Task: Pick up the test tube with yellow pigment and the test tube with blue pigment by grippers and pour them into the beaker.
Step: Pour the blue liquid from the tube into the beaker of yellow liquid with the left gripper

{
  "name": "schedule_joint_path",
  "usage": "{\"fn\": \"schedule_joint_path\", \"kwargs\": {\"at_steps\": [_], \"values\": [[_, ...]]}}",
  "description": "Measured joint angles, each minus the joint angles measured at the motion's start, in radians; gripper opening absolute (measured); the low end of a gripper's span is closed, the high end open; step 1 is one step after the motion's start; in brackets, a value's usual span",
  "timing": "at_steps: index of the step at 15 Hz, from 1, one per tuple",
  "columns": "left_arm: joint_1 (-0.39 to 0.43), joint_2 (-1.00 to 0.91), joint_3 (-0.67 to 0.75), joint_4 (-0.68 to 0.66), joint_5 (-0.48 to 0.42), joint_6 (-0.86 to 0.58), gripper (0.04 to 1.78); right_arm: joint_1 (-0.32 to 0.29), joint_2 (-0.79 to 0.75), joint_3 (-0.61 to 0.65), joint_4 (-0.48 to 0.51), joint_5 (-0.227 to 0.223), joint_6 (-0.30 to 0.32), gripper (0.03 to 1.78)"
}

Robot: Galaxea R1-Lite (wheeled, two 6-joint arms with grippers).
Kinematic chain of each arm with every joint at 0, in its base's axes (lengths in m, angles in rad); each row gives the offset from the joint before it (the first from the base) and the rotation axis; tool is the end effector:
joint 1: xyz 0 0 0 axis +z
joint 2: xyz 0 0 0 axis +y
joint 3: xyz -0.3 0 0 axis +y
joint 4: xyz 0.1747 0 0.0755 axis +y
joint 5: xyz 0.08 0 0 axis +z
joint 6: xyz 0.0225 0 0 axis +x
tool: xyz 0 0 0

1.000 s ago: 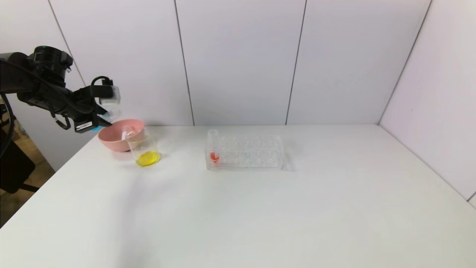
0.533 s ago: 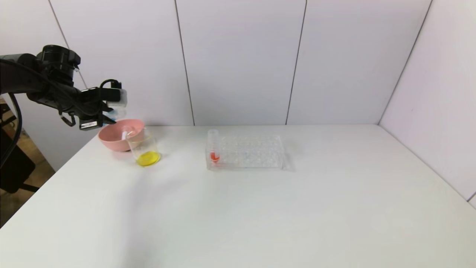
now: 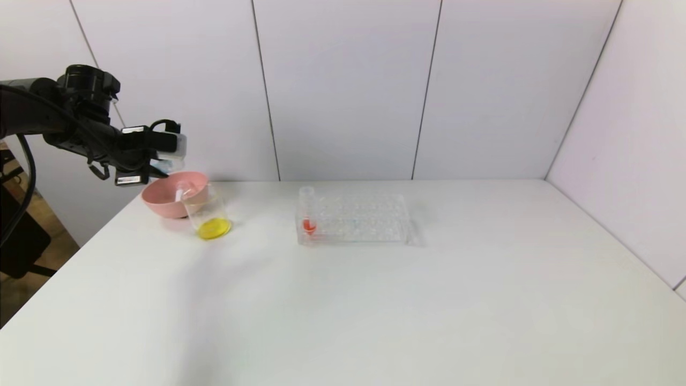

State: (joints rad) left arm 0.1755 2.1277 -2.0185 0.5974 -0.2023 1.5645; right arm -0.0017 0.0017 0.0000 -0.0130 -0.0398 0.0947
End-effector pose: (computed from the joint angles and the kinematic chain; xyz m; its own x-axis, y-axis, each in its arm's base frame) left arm 0.4124 0.0685 0.2444 0.7687 -0.0677 -0.6360 0.6391 0.1196 0.7597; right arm -0.0227 -0.0009 0.0769 0.9991 -0.0415 0.0113 0.0402 0.9947 0.0950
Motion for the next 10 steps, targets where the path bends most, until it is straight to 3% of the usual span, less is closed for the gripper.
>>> {"fn": "schedule_joint_path", "kwargs": {"at_steps": [10], "values": [[-0.023, 0.001, 0.000, 0.024, 0.036, -0.004, 0.44, 0.000, 0.000, 0.000, 0.000, 0.000, 0.000, 1.71]]}}
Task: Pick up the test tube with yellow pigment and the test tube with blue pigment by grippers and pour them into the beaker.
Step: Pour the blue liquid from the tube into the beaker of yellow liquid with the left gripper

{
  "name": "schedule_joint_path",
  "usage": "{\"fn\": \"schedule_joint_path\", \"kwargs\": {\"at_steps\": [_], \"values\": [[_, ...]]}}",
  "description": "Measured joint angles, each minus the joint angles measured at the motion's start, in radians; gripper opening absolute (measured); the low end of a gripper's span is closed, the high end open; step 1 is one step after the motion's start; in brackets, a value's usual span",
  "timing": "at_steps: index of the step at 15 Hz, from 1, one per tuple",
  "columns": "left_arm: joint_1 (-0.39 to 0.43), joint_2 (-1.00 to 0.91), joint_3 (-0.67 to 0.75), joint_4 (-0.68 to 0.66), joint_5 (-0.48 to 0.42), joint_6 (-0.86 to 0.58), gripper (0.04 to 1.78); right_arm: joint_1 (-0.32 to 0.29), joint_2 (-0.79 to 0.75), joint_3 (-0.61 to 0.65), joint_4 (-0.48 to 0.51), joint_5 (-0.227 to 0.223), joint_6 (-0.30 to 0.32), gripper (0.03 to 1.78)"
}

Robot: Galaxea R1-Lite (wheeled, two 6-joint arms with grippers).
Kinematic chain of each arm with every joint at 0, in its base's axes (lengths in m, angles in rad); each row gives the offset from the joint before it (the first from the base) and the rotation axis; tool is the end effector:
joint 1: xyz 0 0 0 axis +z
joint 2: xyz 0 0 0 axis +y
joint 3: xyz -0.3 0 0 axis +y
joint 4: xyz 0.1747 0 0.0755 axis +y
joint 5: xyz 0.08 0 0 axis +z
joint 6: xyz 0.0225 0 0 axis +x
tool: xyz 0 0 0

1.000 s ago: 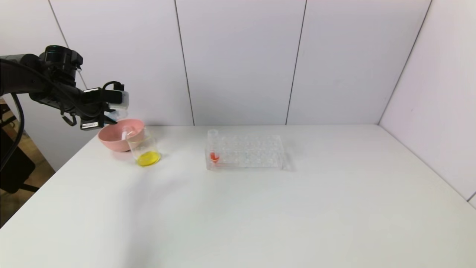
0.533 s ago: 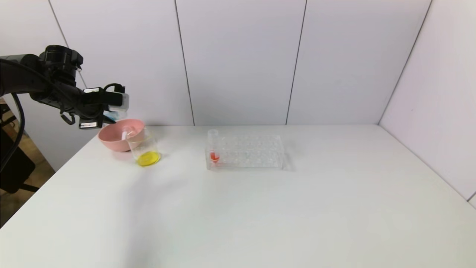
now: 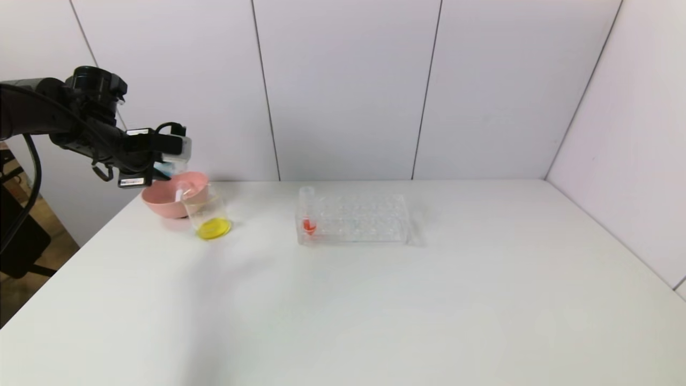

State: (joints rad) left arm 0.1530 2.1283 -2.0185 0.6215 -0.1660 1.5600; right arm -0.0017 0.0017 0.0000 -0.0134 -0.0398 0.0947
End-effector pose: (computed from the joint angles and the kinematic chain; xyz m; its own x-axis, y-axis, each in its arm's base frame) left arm 0.4124 0.0598 0.2422 0.7507 -0.0514 -0.6587 0.6597 0.1125 0.7431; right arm -0.0227 -0.0009 0.0769 0.9991 -0.0415 0.0117 0.0402 0.9947 0.0950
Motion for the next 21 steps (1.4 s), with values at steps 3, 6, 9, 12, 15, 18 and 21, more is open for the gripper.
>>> {"fn": "schedule_joint_path", "kwargs": {"at_steps": [3, 6, 9, 12, 15, 18, 21], "values": [[0.000, -0.003, 0.000, 0.069, 0.016, -0.008, 0.44, 0.000, 0.000, 0.000, 0.000, 0.000, 0.000, 1.71], [-0.005, -0.007, 0.000, 0.083, 0.039, -0.016, 0.44, 0.000, 0.000, 0.000, 0.000, 0.000, 0.000, 1.71], [-0.005, -0.008, -0.001, 0.105, 0.043, -0.027, 0.44, 0.000, 0.000, 0.000, 0.000, 0.000, 0.000, 1.71], [-0.008, -0.009, -0.001, 0.112, 0.052, -0.029, 0.44, 0.000, 0.000, 0.000, 0.000, 0.000, 0.000, 1.71], [-0.016, -0.012, -0.001, 0.121, 0.107, -0.028, 0.44, 0.000, 0.000, 0.000, 0.000, 0.000, 0.000, 1.71], [-0.029, -0.013, -0.001, 0.130, 0.159, -0.027, 0.44, 0.000, 0.000, 0.000, 0.000, 0.000, 0.000, 1.71], [-0.039, -0.012, -0.001, 0.138, 0.200, -0.026, 0.44, 0.000, 0.000, 0.000, 0.000, 0.000, 0.000, 1.71]]}}
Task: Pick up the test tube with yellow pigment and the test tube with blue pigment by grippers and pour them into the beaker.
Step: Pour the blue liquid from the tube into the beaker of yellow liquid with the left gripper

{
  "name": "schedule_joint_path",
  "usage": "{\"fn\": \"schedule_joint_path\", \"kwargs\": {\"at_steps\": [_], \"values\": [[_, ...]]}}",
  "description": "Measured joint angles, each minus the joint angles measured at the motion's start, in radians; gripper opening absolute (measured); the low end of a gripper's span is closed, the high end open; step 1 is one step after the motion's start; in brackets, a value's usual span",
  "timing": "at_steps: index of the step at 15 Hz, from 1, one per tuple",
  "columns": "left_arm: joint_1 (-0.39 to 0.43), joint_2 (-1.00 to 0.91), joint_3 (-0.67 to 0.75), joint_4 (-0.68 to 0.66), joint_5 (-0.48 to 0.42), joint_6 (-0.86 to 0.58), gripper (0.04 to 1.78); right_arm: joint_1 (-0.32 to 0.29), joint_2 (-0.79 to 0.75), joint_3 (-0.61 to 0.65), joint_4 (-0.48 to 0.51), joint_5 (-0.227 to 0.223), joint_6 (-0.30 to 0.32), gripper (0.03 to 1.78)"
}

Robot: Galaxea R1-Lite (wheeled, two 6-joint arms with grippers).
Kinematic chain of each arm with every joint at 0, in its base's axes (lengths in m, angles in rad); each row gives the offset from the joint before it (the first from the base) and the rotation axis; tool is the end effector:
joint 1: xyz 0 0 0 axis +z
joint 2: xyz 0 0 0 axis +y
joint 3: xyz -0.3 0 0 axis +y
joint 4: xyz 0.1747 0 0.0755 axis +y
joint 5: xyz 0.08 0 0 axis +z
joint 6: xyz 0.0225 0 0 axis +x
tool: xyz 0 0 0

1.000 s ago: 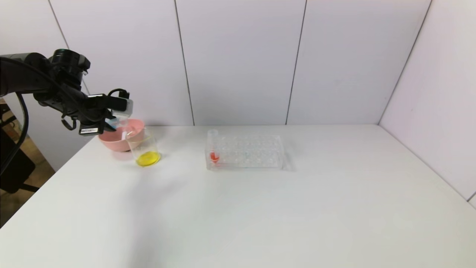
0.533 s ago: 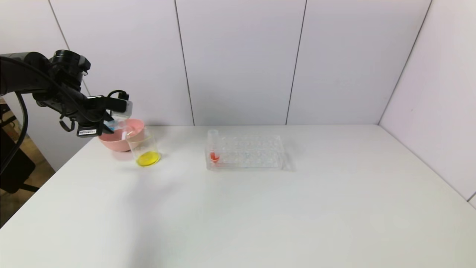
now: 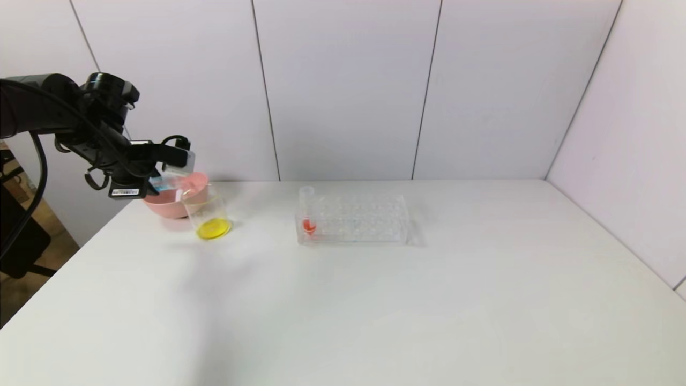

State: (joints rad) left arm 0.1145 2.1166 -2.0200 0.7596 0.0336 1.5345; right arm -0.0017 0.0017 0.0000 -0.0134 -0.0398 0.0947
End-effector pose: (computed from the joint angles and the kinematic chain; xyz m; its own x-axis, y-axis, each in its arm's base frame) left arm 0.4013 0.0469 0.2373 0.6468 0.1082 -0.7549 0.7450 0.1222 0.6558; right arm -0.0227 -0.0009 0.0769 0.9991 -0.0415 0.0117 0.0402 0.9947 0.0950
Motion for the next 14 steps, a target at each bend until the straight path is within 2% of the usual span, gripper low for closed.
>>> {"fn": "schedule_joint_path", "kwargs": {"at_steps": [8, 14], "values": [[-0.011, 0.003, 0.000, -0.001, 0.031, 0.002, 0.44, 0.000, 0.000, 0.000, 0.000, 0.000, 0.000, 1.71], [-0.039, 0.004, 0.000, -0.009, 0.087, 0.002, 0.44, 0.000, 0.000, 0.000, 0.000, 0.000, 0.000, 1.71]]}}
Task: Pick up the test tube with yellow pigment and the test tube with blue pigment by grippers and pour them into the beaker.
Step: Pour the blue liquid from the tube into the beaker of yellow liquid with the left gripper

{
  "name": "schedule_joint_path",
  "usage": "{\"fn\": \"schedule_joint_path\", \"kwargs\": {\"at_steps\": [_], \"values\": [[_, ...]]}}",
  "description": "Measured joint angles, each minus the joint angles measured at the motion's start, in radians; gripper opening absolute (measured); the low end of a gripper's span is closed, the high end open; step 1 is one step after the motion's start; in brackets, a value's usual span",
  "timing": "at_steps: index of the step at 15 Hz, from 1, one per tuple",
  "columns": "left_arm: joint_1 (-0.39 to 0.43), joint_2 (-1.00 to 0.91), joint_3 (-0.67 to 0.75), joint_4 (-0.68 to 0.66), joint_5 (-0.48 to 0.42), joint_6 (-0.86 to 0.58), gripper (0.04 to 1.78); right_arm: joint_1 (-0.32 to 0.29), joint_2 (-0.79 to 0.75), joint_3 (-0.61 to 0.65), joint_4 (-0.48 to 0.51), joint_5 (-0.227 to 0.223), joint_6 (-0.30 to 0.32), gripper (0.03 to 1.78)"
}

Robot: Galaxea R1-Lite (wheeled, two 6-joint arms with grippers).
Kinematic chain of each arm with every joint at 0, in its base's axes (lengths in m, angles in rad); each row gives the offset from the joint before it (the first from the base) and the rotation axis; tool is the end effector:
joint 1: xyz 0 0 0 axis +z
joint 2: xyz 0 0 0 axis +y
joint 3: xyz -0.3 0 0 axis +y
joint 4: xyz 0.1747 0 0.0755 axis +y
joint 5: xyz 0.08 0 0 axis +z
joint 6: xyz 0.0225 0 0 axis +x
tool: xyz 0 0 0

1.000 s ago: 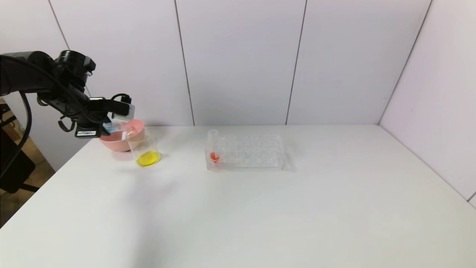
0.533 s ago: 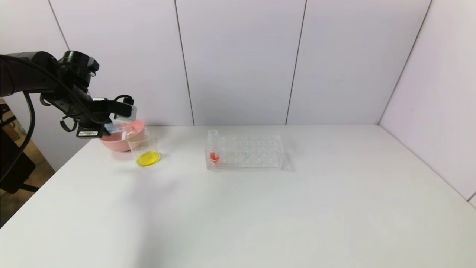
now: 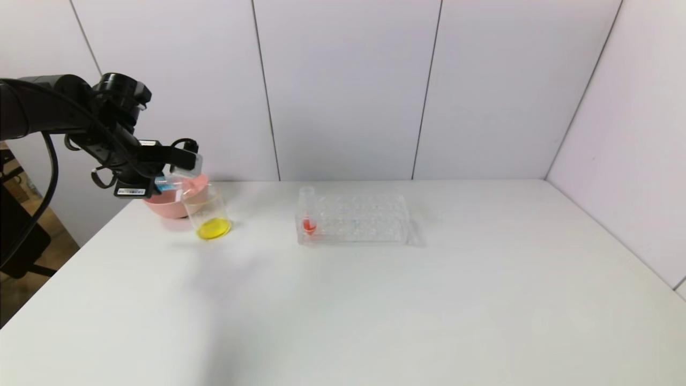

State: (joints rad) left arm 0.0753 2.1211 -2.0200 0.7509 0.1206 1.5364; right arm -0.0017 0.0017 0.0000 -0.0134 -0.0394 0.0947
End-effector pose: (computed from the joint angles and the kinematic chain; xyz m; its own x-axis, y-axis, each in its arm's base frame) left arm 0.4043 0.0332 0.2362 0.6428 0.1691 -0.7471 0.7447 0.0904 0.6612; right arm -0.0227 -0.0008 0.0769 0.9991 -0.0411 0.0117 0.0398 0.9947 0.0950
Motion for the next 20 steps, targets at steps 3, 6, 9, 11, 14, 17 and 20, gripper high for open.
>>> {"fn": "schedule_joint_path", "kwargs": {"at_steps": [3, 6, 9, 11, 14, 17, 20], "values": [[-0.010, 0.000, 0.000, -0.003, 0.017, -0.001, 0.44, 0.000, 0.000, 0.000, 0.000, 0.000, 0.000, 1.71], [-0.011, 0.000, 0.001, -0.003, 0.031, -0.001, 0.44, 0.000, 0.000, 0.000, 0.000, 0.000, 0.000, 1.71], [-0.022, 0.000, 0.001, -0.003, 0.061, -0.002, 0.44, 0.000, 0.000, 0.000, 0.000, 0.000, 0.000, 1.71], [-0.025, 0.000, 0.001, -0.003, 0.069, -0.002, 0.44, 0.000, 0.000, 0.000, 0.000, 0.000, 0.000, 1.71], [-0.028, 0.000, 0.001, -0.005, 0.081, -0.002, 0.44, 0.000, 0.000, 0.000, 0.000, 0.000, 0.000, 1.71], [-0.039, 0.000, 0.001, -0.008, 0.120, -0.002, 0.44, 0.000, 0.000, 0.000, 0.000, 0.000, 0.000, 1.71], [-0.050, 0.000, 0.001, -0.010, 0.146, -0.002, 0.44, 0.000, 0.000, 0.000, 0.000, 0.000, 0.000, 1.71]]}}
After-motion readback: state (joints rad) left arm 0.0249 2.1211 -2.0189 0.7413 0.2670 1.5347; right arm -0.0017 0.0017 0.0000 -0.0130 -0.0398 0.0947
